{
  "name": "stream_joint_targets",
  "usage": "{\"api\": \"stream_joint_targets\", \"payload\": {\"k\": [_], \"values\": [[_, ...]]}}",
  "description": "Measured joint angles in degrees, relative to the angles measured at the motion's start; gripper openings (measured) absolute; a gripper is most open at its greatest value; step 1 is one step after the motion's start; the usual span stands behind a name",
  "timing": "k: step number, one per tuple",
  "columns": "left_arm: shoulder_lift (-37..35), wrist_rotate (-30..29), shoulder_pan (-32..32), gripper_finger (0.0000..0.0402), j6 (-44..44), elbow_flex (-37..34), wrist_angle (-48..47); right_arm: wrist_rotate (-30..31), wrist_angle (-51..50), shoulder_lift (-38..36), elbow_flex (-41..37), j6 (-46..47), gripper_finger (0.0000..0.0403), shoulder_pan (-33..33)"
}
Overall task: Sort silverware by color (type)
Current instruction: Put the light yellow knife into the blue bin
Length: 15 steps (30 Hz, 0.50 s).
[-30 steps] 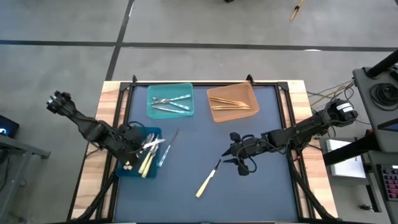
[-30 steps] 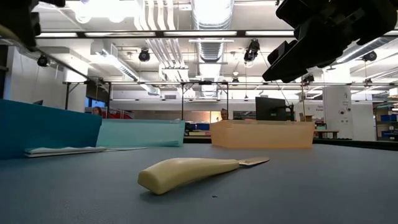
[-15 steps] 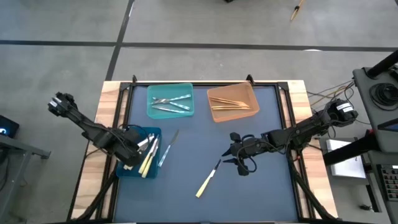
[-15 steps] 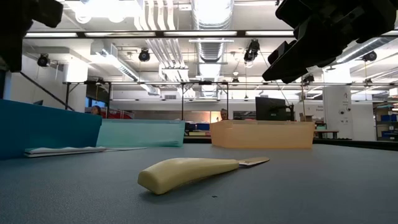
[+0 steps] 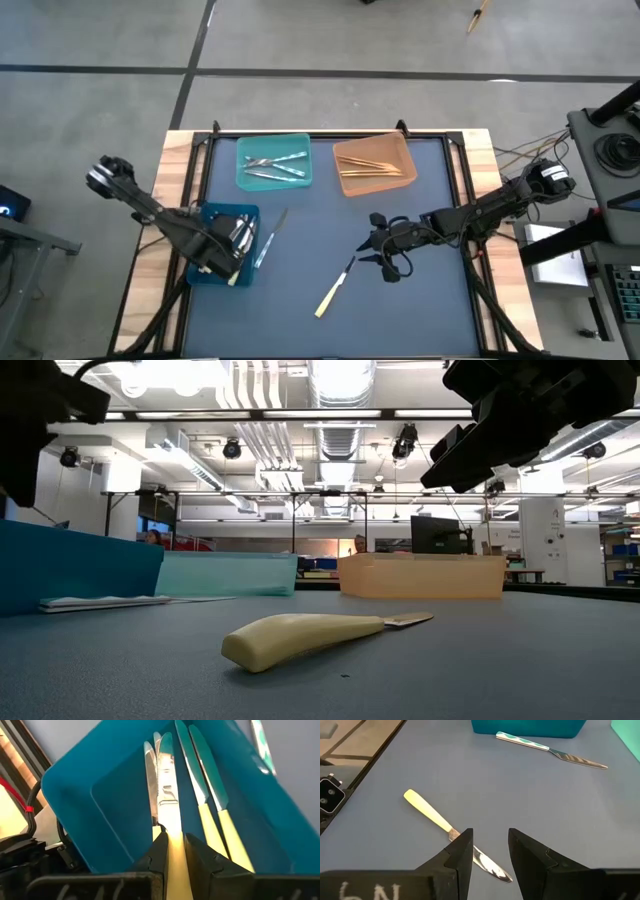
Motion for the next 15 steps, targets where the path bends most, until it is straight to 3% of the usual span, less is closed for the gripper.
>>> {"api": "stream_joint_targets", "payload": {"k": [15], "values": [[9.30,0.70,0.02,0.0030,0.00,-0.02,0.05,-0.01,0.16,0.00,0.00,-0.12,0.0114,0.00]]}}
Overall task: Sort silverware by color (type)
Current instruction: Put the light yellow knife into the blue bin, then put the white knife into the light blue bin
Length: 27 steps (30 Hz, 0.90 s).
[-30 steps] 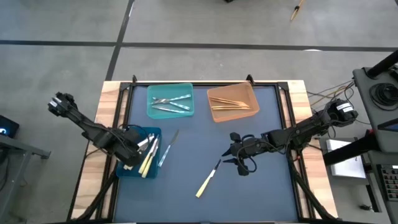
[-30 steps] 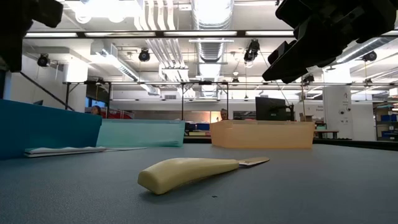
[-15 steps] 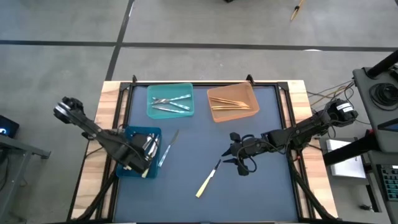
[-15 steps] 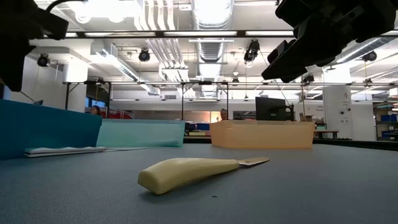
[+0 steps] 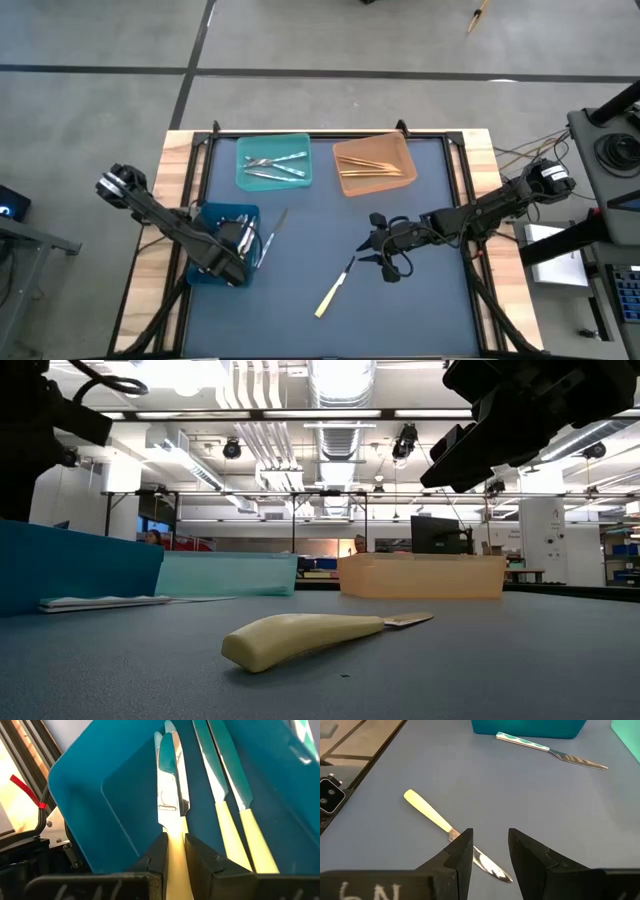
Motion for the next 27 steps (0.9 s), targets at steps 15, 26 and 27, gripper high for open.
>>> {"api": "stream_joint_targets", "payload": {"k": [15,26,27], "values": [[4.93,0.90,0.00,0.0048,0.02,0.00,0.17,0.00,0.33,0.00,0.00,0.00,0.0114,0.00],[5.31,2.14,0.00,0.0100,0.02,0.00,0.15,0.00,0.33,0.00,0.00,0.00,0.0114,0.00],[5.29,2.14,0.00,0.0101,0.02,0.00,0.17,0.00,0.33,0.00,0.00,0.00,0.0114,0.00]]}}
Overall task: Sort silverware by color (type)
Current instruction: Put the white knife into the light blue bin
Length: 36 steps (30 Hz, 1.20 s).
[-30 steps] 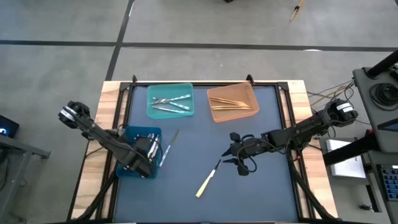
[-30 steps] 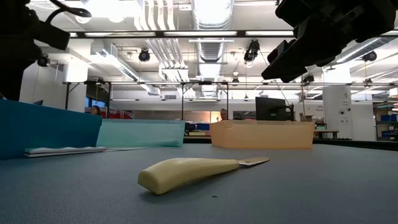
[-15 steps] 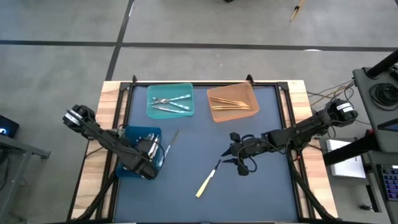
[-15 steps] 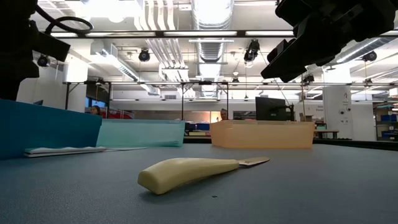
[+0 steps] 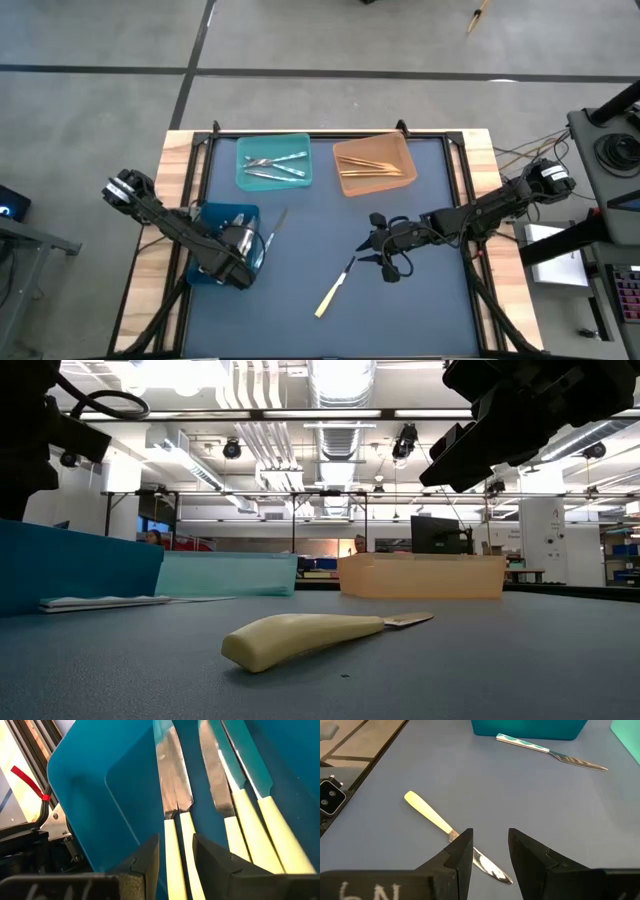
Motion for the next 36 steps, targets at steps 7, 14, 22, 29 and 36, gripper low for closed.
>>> {"api": "stream_joint_targets", "payload": {"k": [7,14,22,29,36], "values": [[-0.44,0.00,0.00,0.0102,1.53,1.58,0.04,0.00,-0.02,0.00,0.00,0.80,0.0114,0.00],[-0.98,-4.70,0.15,0.0097,5.15,8.67,-0.01,0.02,0.00,0.00,0.00,1.02,0.0114,0.01],[-0.99,-10.63,1.96,0.0079,13.78,17.57,2.72,0.07,0.07,0.00,0.00,1.66,0.0114,0.00],[-1.01,-14.19,5.45,0.0077,32.53,18.89,15.37,2.48,0.72,0.00,0.14,1.64,0.0114,0.02],[-1.41,-19.69,7.39,0.0077,49.24,13.67,32.17,9.65,-7.97,0.00,6.31,2.09,0.0094,-2.02]]}}
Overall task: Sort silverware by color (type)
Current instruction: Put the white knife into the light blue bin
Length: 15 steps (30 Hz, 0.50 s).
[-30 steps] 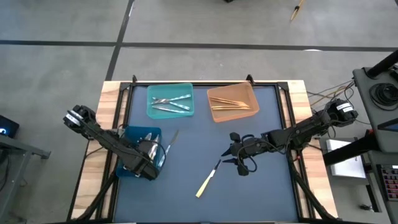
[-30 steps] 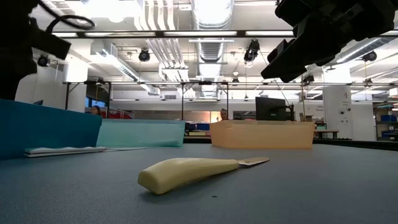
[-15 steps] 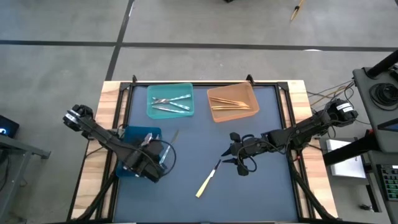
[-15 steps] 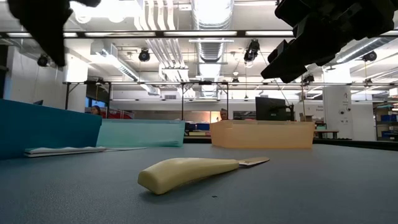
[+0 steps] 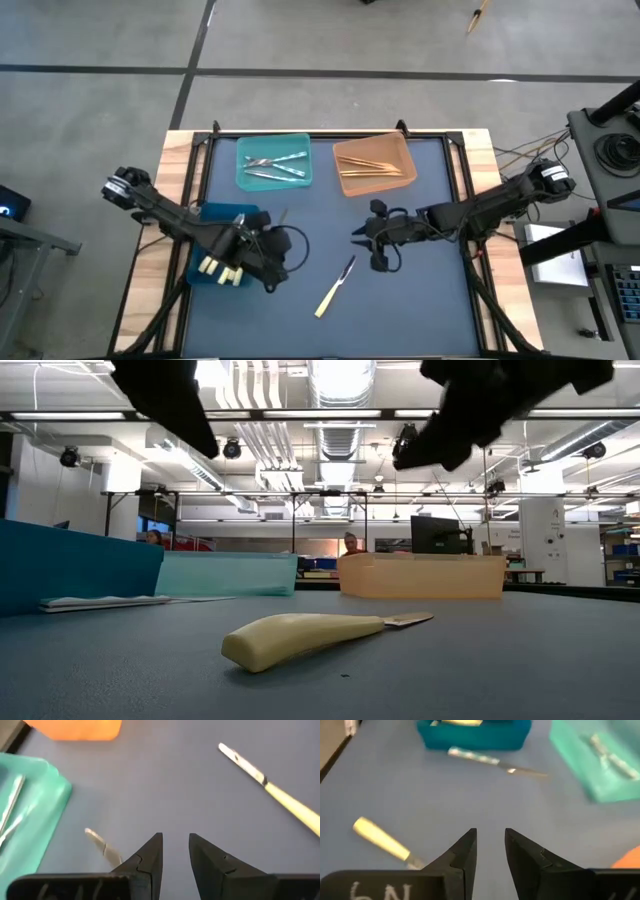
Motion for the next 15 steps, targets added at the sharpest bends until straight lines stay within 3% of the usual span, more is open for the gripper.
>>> {"api": "stream_joint_targets", "payload": {"k": [6,15], "values": [[-4.94,-1.20,1.12,0.0077,3.98,-6.52,7.63,1.02,-1.50,0.00,4.63,-3.48,0.0063,-3.84],[-23.09,-4.31,2.08,0.0077,5.43,-19.80,14.45,0.78,-1.13,6.18,11.89,-8.27,0.0029,-9.11]]}}
